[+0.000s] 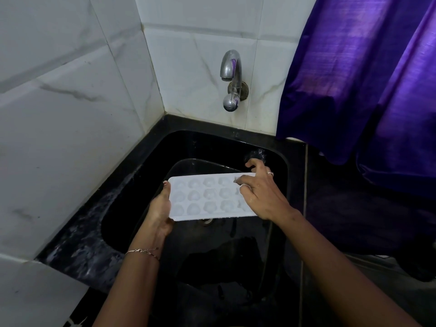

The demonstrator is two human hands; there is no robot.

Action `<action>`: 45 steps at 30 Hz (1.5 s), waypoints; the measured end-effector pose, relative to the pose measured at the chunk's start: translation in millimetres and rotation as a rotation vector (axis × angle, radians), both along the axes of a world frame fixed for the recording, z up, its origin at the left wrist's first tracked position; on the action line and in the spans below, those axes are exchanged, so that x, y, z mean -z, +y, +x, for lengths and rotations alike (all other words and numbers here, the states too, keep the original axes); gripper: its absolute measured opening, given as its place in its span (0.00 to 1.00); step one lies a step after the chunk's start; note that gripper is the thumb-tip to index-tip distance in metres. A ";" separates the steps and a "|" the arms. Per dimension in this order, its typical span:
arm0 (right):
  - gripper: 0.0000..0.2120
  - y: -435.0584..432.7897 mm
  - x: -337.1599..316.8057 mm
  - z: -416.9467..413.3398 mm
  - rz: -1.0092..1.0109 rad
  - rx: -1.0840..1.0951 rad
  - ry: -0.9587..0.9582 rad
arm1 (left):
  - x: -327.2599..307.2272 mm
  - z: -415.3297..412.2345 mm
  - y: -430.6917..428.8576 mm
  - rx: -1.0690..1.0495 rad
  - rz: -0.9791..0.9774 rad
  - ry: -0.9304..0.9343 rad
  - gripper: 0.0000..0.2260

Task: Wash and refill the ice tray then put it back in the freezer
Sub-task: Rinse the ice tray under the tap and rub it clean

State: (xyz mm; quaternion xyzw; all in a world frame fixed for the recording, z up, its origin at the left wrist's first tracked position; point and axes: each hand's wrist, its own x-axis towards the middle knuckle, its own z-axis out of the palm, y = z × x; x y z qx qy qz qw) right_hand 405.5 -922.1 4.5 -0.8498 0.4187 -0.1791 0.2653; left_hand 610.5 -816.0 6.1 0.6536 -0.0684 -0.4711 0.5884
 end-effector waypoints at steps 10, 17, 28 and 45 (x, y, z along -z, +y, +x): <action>0.15 3.1 2.7 2.2 -0.097 0.038 0.012 | -5.1 1.8 0.9 0.022 -0.004 0.009 0.19; 0.20 -3.0 -3.1 1.7 -0.074 0.009 0.024 | -8.4 0.3 -0.3 0.017 -0.009 0.022 0.18; 0.24 1.7 -5.0 2.6 -0.134 0.047 0.110 | -16.9 -1.4 -0.4 -0.009 -0.007 -0.010 0.19; 0.21 6.4 -13.1 19.3 -0.251 -0.048 0.192 | -25.4 -9.8 2.3 0.012 0.006 -0.026 0.18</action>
